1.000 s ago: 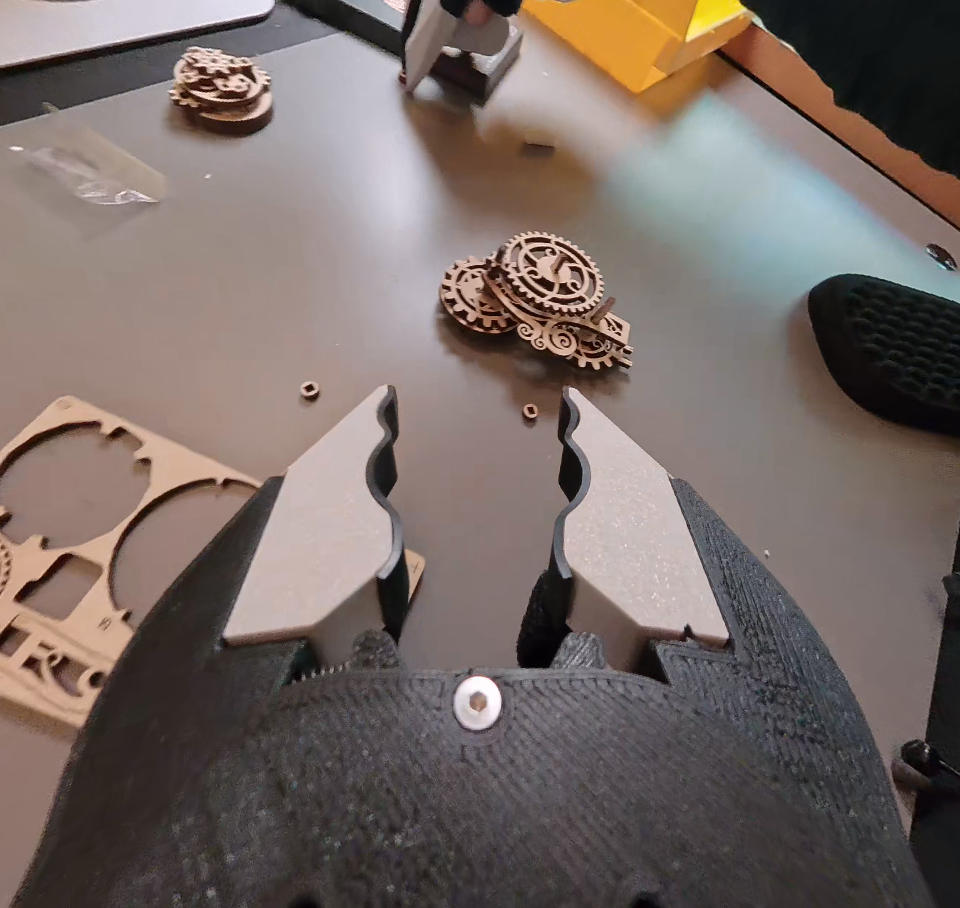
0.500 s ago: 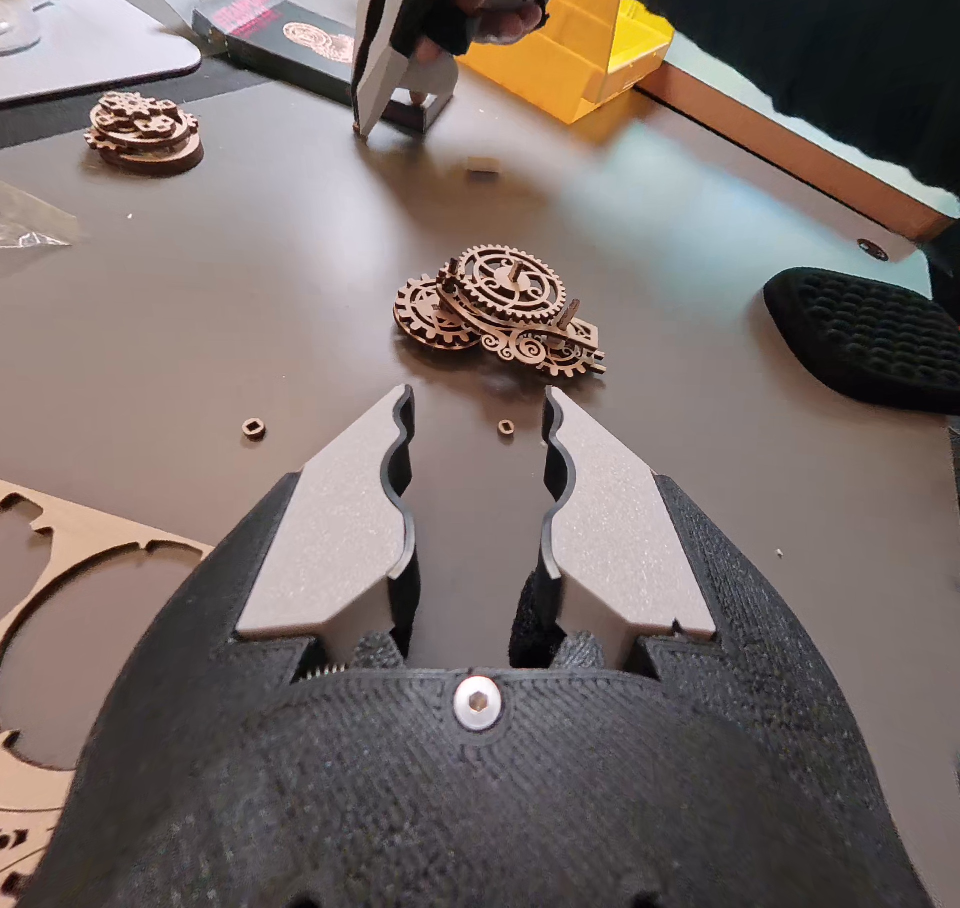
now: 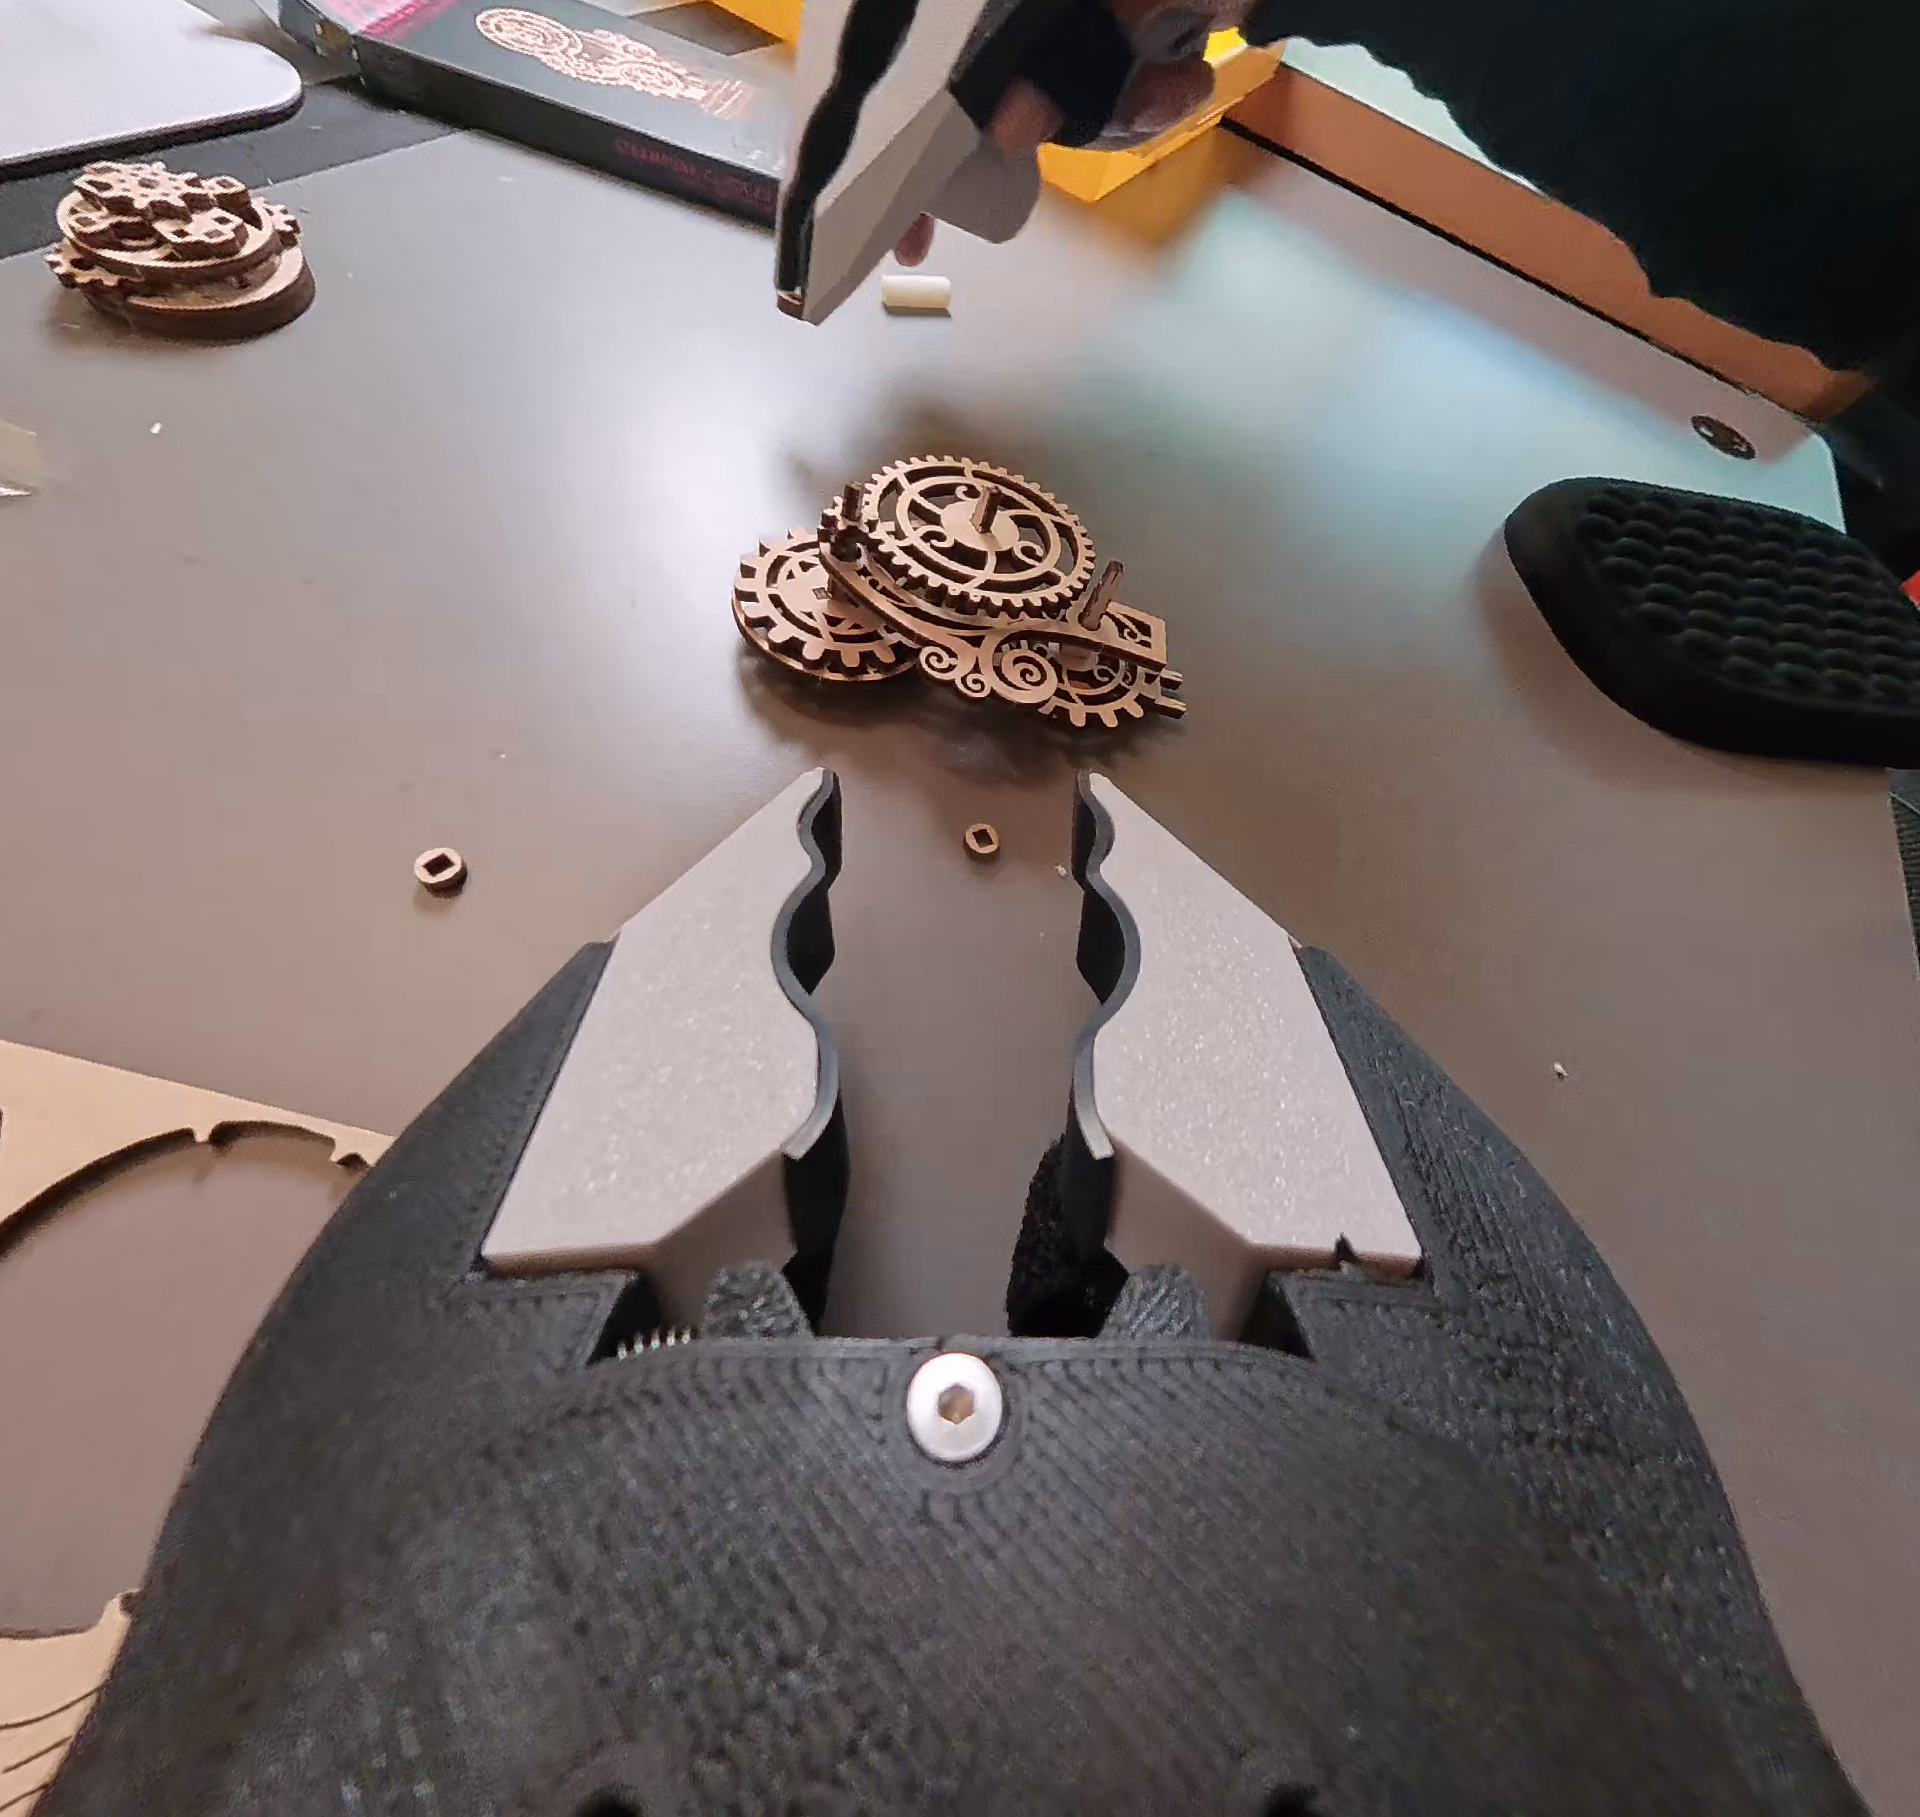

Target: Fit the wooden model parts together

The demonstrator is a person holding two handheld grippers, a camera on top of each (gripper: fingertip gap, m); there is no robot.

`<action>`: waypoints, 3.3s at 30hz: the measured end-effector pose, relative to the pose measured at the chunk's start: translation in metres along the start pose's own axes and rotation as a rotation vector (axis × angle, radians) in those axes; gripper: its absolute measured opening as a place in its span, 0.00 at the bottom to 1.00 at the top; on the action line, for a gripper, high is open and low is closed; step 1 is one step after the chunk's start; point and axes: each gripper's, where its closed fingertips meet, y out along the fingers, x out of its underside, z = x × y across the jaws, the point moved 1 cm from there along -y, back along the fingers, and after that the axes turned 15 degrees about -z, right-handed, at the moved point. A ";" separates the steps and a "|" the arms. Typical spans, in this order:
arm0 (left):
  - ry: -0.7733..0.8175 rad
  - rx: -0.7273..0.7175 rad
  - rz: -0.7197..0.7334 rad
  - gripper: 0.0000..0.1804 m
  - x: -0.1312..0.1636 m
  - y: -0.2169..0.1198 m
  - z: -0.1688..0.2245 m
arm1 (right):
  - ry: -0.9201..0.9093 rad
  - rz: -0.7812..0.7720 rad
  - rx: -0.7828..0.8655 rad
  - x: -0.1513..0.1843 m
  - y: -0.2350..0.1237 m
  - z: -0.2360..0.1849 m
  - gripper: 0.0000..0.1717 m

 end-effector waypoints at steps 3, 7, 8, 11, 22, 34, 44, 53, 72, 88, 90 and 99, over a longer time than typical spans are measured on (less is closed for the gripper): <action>-0.006 -0.011 -0.023 0.23 0.001 0.003 -0.003 | -0.007 0.060 -0.031 0.004 -0.006 -0.022 0.06; -0.018 -0.116 -0.107 0.19 0.005 0.011 -0.023 | -0.009 0.093 -0.034 0.017 -0.010 -0.039 0.06; -0.016 -0.136 -0.121 0.18 0.004 0.012 -0.026 | -0.006 0.093 -0.039 0.021 -0.010 -0.042 0.06; 0.015 -0.223 -0.175 0.13 0.000 0.017 -0.040 | -0.003 0.083 -0.042 0.031 -0.007 -0.049 0.06; 0.165 -0.212 -0.250 0.02 -0.024 0.051 -0.041 | -0.073 0.032 -0.098 0.039 0.012 -0.091 0.06; 0.229 -0.159 -0.233 0.03 -0.038 0.065 -0.035 | -0.137 0.088 -0.138 0.030 0.012 -0.141 0.06; 0.127 -0.104 -0.104 0.15 -0.039 0.025 -0.016 | -0.009 0.422 -0.110 -0.009 -0.046 -0.122 0.06; -0.024 -0.109 0.105 0.31 -0.043 0.001 -0.007 | 0.011 0.583 0.033 -0.069 -0.099 -0.083 0.06; 0.036 -0.073 0.173 0.00 -0.040 -0.002 -0.012 | 0.003 0.452 0.135 -0.037 -0.075 -0.058 0.06; 0.029 -0.088 0.170 0.04 -0.038 -0.001 -0.013 | -0.224 0.166 0.007 -0.005 -0.022 -0.094 0.06; 0.026 -0.081 0.168 0.04 -0.038 0.000 -0.012 | -0.234 0.130 0.008 0.001 -0.017 -0.094 0.06; 0.028 -0.064 0.154 0.04 -0.037 0.002 -0.009 | -0.253 0.088 0.020 0.006 -0.009 -0.093 0.06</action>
